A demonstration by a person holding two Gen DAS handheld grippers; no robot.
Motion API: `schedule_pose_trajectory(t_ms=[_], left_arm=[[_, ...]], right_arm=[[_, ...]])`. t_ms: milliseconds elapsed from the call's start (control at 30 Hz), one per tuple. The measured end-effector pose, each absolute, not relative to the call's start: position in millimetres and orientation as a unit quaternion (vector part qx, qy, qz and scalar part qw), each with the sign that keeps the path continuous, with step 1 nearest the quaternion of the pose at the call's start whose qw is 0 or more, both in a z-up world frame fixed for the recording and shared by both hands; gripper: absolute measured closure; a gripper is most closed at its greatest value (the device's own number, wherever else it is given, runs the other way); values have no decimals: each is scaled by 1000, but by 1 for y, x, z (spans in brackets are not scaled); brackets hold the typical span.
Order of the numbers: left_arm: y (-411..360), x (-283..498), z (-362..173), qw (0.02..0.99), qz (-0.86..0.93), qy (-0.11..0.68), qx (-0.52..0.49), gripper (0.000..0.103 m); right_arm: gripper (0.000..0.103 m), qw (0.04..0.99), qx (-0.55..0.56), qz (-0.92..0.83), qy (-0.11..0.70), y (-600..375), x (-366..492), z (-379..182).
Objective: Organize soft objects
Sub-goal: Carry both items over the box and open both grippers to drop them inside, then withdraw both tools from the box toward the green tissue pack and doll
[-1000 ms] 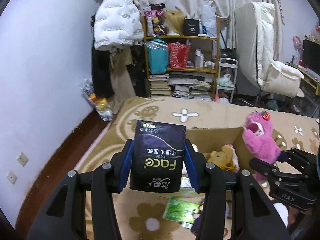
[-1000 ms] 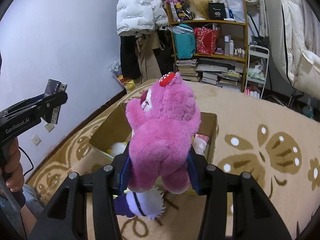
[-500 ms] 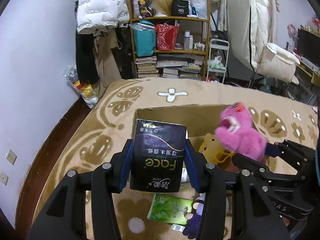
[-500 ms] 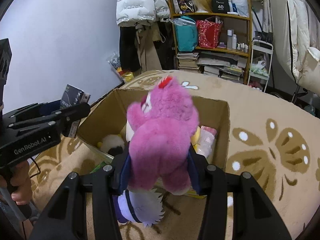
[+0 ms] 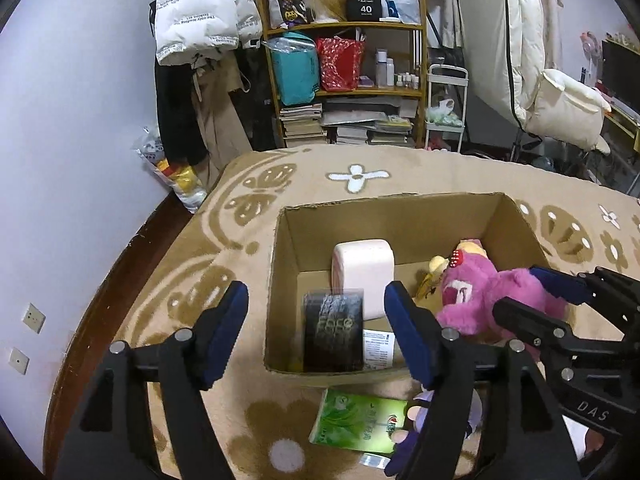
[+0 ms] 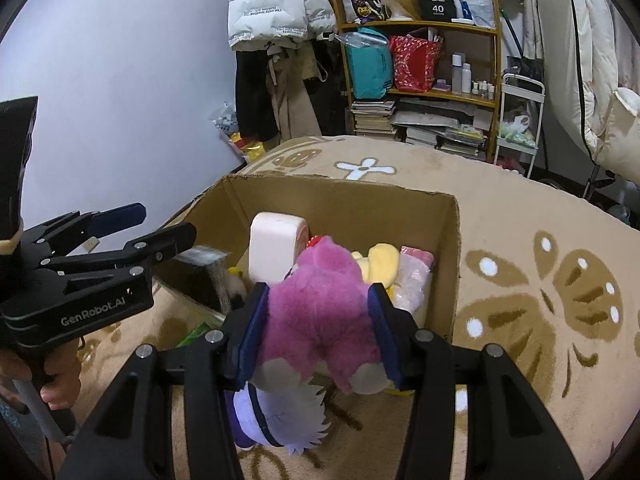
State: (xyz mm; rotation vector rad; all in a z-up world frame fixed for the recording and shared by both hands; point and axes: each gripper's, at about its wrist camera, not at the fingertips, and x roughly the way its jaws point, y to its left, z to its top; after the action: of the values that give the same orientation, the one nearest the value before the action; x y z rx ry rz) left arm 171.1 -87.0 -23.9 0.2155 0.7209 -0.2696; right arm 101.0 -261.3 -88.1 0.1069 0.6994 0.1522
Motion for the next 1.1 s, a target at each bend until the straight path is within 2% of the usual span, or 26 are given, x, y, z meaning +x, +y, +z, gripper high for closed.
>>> schedule_pose_trajectory(t_ms=[67,200,267,400,467,833,1100], left_arm=[[-85,171,-23,922,-128,350,108,32],[-79,169,-20,924,-112,347,112,25],[-76,166,-16,925,-112,345,110,24],[-71,158,-6,927,-110,341,111,18],[-67,153,-2,929,-107,337,112,16],[-41,118,14,931,-97,337,98,4],[-31,99,10,923,-98,359,95,4]], right_arm=[[34,936,51,63,343,-263,101,-88],[26,934,71,63,343,-270,101,-85],[15,934,81,59,342,-272,99,-83],[8,937,89,61,332,-272,90,-75],[1,938,90,60,329,-271,83,-72],[0,937,102,57,329,-267,48,-61],[0,932,96,52,345,-261,26,-65]])
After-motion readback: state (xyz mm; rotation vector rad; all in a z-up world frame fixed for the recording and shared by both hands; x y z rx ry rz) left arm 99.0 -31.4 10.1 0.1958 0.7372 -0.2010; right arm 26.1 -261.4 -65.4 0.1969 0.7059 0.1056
